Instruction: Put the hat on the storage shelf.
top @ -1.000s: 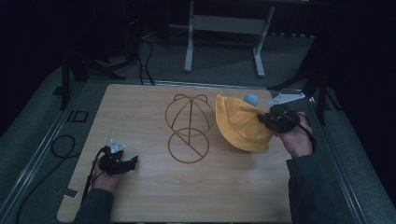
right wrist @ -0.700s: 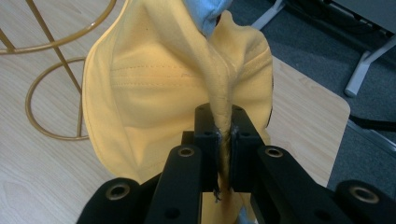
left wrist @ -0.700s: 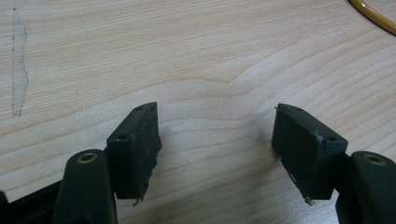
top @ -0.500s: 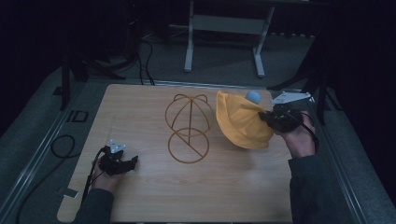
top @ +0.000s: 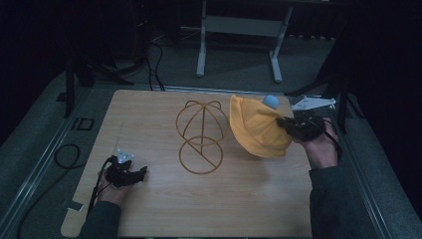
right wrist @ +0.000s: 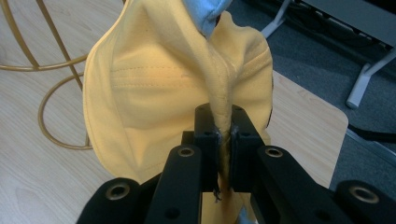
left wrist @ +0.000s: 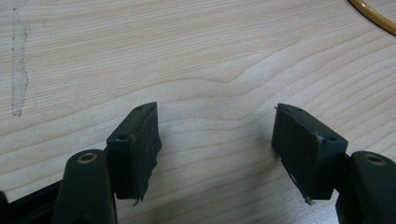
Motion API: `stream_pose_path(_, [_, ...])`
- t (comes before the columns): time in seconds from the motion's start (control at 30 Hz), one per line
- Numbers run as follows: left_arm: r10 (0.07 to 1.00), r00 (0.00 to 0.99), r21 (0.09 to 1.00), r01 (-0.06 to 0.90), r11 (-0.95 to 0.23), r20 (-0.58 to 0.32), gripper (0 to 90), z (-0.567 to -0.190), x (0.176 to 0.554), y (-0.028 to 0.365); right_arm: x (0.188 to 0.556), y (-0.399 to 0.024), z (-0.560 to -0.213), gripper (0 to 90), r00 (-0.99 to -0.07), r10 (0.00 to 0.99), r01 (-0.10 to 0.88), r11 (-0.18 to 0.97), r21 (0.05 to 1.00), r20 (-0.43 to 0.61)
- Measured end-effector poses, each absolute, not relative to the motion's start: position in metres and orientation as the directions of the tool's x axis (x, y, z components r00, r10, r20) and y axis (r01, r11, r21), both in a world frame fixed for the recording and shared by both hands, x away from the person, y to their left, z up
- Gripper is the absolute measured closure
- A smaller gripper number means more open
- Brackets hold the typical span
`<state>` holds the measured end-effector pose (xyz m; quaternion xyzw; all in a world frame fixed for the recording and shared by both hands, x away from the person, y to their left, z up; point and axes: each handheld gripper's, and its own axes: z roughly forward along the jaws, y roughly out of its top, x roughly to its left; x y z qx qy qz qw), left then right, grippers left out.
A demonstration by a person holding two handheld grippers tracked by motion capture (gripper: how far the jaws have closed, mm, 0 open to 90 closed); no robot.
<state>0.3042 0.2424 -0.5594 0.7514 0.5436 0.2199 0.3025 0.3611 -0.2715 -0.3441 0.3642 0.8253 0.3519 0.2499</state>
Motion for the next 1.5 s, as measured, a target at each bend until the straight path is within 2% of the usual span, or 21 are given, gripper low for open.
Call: stream_pose_path(1.5, [0.950, 0.313, 0.694, 0.684, -0.227, 0.001, 32.1, -0.559, 0.305, 0.241, 0.346, -0.271, -0.324, 84.9, -0.661, 0.739, 0.335, 0.449, 0.828, -0.132])
